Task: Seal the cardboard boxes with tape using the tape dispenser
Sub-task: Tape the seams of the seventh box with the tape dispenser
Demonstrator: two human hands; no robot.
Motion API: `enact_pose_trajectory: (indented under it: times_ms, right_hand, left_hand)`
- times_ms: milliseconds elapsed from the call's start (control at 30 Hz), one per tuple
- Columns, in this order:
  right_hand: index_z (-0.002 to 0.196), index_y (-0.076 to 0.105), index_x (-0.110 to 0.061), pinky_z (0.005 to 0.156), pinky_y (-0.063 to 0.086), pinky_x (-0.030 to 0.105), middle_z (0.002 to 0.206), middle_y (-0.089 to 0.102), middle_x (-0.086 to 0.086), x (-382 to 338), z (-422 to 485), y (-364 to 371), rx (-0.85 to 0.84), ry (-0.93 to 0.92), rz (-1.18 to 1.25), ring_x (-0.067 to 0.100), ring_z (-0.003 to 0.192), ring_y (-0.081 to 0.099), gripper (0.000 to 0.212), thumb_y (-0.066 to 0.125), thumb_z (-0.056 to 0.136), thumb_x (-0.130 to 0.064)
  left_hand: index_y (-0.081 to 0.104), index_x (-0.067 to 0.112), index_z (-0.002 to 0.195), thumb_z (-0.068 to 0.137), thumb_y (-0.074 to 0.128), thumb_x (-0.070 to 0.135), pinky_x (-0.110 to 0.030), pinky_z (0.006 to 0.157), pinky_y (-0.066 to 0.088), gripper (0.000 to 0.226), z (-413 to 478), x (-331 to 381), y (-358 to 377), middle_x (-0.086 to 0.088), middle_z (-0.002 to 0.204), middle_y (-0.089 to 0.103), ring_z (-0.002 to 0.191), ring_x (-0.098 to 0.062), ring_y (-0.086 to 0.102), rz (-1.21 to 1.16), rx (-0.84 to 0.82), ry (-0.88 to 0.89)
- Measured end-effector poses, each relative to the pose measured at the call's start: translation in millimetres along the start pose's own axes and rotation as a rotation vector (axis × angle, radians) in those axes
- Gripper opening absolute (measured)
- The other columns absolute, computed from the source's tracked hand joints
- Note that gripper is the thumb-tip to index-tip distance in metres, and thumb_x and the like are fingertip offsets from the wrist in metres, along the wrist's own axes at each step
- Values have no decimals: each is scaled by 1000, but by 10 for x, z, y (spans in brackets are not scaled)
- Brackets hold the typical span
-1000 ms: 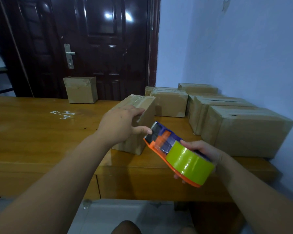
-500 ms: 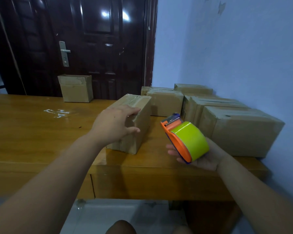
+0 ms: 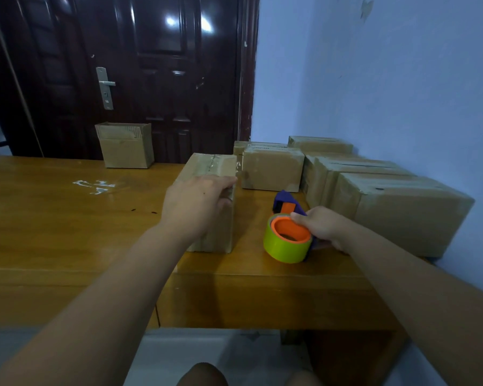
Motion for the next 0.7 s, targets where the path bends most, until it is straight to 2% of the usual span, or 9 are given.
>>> enact_pose_trajectory:
  times_ms: [133, 200, 267, 300, 367, 433, 500, 600, 700]
  right_hand:
    - [114, 55, -4, 71, 54, 36, 113, 56, 13, -22, 52, 5, -10, 16, -51, 28, 100, 56, 46, 52, 94, -45]
    - [102, 58, -4, 65, 49, 32, 101, 57, 13, -68, 54, -2, -8, 5, -125, 26, 92, 56, 43, 55, 93, -46]
    - [88, 58, -7, 64, 46, 30, 88, 57, 13, -181, 18, -19, 17, -37, -307, 25, 85, 58, 39, 56, 92, -46]
    - [93, 60, -8, 68, 47, 31, 91, 60, 14, -263, -17, -25, 51, -78, -412, 26, 88, 60, 37, 57, 92, -45]
    - [125, 56, -9, 83, 49, 33, 118, 62, 13, -513, -140, -48, 191, -236, -513, 26, 104, 61, 43, 57, 94, -38]
    - [138, 49, -16, 94, 46, 29, 130, 59, 6, -836, -377, -23, 318, -492, -366, 19, 113, 58, 44, 55, 96, -29]
    - [135, 53, -18, 99, 40, 19, 130, 60, -1, -1086, -616, 107, 317, -692, -185, 10, 117, 56, 37, 51, 98, -16]
    - [136, 53, -22, 107, 37, 22, 133, 58, -5, -1229, -719, 340, 216, -755, -5, 5, 123, 52, 42, 43, 99, -5]
    - [144, 41, -20, 112, 34, 28, 141, 51, -2, -1273, -719, 463, 142, -751, 69, 6, 130, 46, 54, 37, 97, 5]
  left_hand:
    - [39, 39, 139, 97, 47, 37, -32, 82, 45, 43, 8, 61, -39, 7, 135, 54, 121, -17, 50, 22, 23, -36]
    - [38, 39, 140, 97, 47, 38, -32, 80, 45, 44, 4, 72, -41, 5, 132, 55, 119, -18, 51, 28, 20, -59]
    - [37, 39, 141, 97, 46, 38, -32, 79, 46, 44, -5, 74, -54, 3, 132, 56, 118, -19, 52, 36, 18, -73]
    - [37, 39, 141, 98, 47, 38, -32, 80, 46, 44, -7, 69, -62, 3, 131, 56, 118, -19, 52, 38, 19, -77]
    - [38, 39, 140, 98, 47, 37, -33, 80, 46, 44, -4, 47, -58, 3, 130, 57, 117, -20, 52, 28, 9, -85]
    - [38, 40, 140, 98, 46, 35, -33, 79, 46, 43, 5, 15, -50, 4, 129, 58, 116, -20, 53, 13, -12, -87]
    - [38, 41, 140, 98, 47, 32, -32, 80, 47, 44, 13, -16, -57, 6, 129, 58, 115, -19, 53, 4, -19, -69]
    - [39, 41, 139, 96, 50, 27, -33, 79, 48, 46, 21, -43, -62, 6, 127, 60, 112, -20, 56, -11, -13, -26]
    - [28, 37, 145, 94, 53, 25, -33, 79, 48, 58, 36, -7, 2, 5, 131, 56, 112, -19, 56, 29, -48, 46]
Point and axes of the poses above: each hand's wrist, its own z-axis towards the middle knuckle, its own y-axis out of the palm, x = y × z, the point moved 9 cm from there along z, towards the middle knuckle
